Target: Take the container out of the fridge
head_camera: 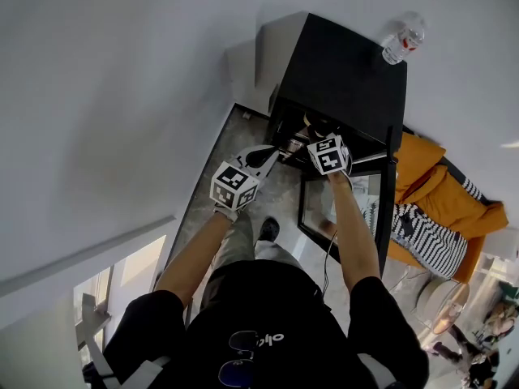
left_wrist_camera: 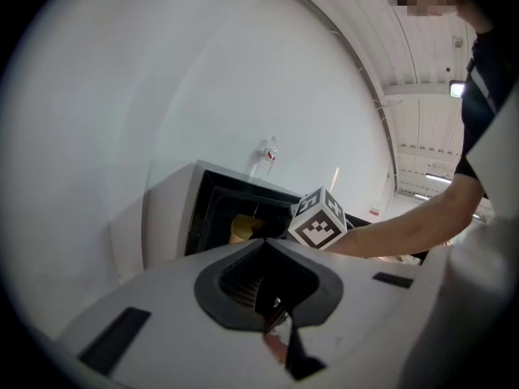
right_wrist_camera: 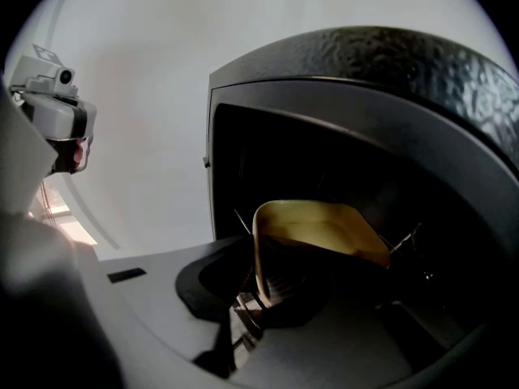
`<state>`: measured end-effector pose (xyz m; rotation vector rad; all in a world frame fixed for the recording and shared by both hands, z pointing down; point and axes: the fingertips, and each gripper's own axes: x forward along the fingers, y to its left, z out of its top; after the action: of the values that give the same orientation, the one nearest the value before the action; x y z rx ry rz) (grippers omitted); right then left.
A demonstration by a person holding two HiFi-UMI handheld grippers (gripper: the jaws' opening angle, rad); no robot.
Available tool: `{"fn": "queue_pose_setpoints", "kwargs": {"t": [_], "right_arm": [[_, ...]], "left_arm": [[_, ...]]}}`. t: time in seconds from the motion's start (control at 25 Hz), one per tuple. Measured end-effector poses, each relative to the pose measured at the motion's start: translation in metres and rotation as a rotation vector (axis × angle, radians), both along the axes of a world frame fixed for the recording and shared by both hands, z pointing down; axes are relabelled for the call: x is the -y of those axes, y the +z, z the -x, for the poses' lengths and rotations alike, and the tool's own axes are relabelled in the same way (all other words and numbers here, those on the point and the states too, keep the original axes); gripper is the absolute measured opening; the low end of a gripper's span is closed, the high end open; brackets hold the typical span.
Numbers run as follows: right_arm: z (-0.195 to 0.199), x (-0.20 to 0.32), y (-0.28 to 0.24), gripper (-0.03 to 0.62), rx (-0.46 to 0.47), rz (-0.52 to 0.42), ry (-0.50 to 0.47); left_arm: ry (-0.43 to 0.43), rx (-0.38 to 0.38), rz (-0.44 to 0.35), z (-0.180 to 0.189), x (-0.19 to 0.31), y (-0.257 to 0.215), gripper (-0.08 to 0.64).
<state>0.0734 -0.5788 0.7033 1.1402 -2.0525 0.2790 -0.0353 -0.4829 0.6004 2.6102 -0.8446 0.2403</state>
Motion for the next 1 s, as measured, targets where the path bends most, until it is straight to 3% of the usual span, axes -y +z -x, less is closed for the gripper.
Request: {"fn": "queue_pose_setpoints", "kwargs": {"t": [1.0], "right_arm": [[0.006,-0.038,-0.018,0.025,0.022,-0.036,0.006]], "left_arm": [[-0.013,-0.010,-0.016,0.002,-0.013,-0.008,0.008]]}}
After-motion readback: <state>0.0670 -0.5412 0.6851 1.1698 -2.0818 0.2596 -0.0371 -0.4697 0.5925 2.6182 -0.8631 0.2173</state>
